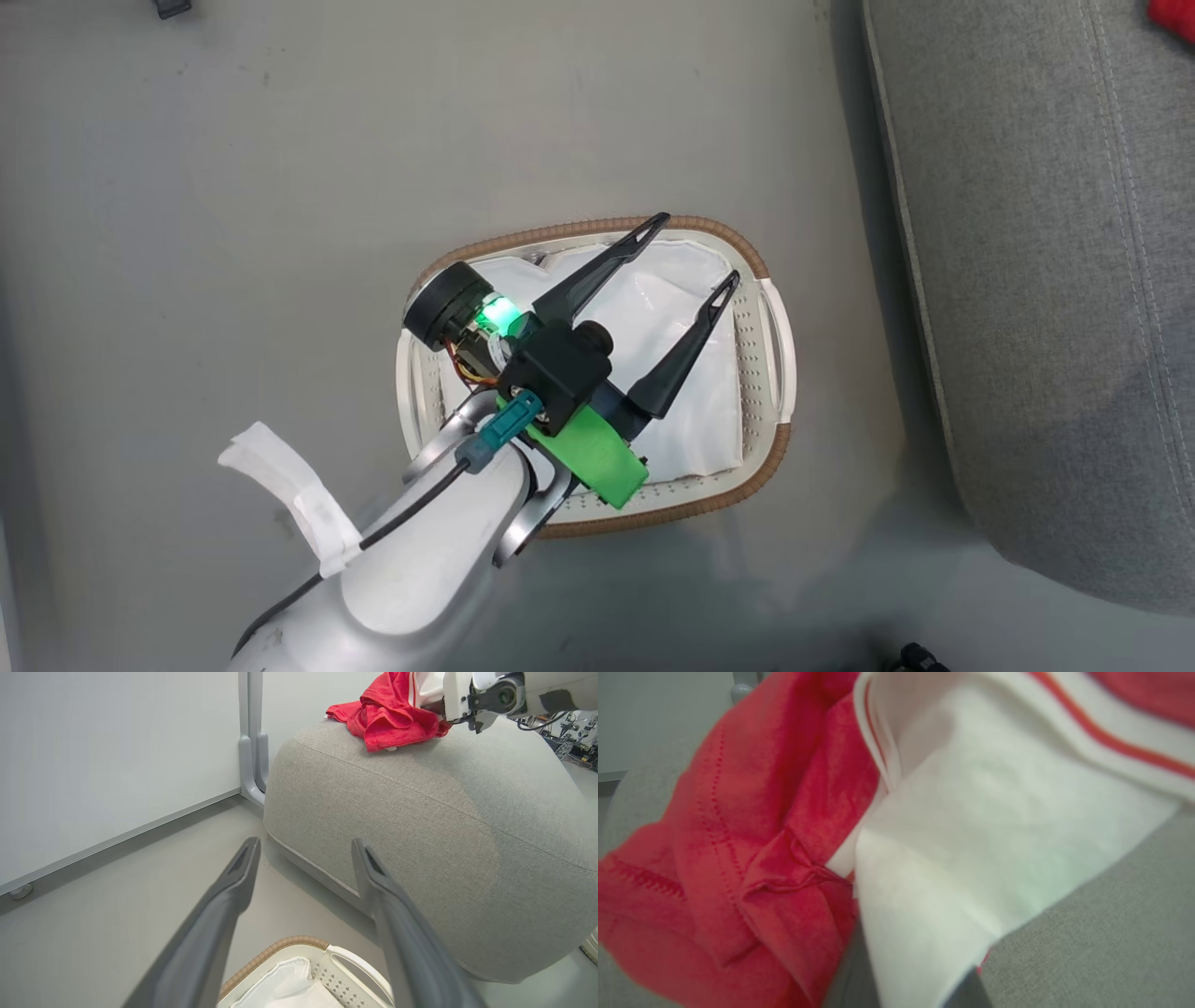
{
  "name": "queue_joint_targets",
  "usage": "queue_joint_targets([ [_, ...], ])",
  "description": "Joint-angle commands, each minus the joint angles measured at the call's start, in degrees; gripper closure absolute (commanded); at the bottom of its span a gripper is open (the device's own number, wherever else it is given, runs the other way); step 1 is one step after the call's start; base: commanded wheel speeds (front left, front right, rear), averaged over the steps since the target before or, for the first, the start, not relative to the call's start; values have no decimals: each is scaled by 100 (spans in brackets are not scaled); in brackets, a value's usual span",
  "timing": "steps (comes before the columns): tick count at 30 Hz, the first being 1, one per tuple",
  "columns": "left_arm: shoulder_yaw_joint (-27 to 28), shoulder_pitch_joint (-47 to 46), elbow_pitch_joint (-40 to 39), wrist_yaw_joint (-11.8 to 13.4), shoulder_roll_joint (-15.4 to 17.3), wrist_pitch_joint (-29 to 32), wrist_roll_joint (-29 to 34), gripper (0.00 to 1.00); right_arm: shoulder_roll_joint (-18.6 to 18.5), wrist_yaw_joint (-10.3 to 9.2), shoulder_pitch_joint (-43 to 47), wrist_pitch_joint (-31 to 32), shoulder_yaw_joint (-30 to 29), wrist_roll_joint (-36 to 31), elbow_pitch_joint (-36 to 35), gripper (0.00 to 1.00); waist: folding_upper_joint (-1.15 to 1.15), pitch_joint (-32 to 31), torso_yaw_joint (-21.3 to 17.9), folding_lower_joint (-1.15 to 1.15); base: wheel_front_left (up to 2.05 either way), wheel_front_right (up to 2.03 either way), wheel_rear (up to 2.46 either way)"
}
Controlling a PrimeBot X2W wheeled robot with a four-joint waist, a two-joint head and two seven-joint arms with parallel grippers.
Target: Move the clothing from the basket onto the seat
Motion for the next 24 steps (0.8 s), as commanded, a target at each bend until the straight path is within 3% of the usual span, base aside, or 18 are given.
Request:
queue_joint_targets([
  [1,14,25,24,-13,-19,-21,-84,0,6,-6,73,-50,-2,23,85,45,0,-114,-68,-1,0,0,0],
  [3,32,88,68,-13,8,-21,-143,0,41,-6,119,-126,54,-10,162,0,0,-238,-120,-1,0,0,0],
  [14,413,588,198,-13,99,-21,-258,0,388,-7,430,-707,758,299,511,0,0,-1058,-520,-1,0,0,0],
  [24,907,1236,172,-13,70,-21,-208,0,328,-7,818,-942,1322,599,549,0,0,-1869,-732,-1,0,0,0],
])
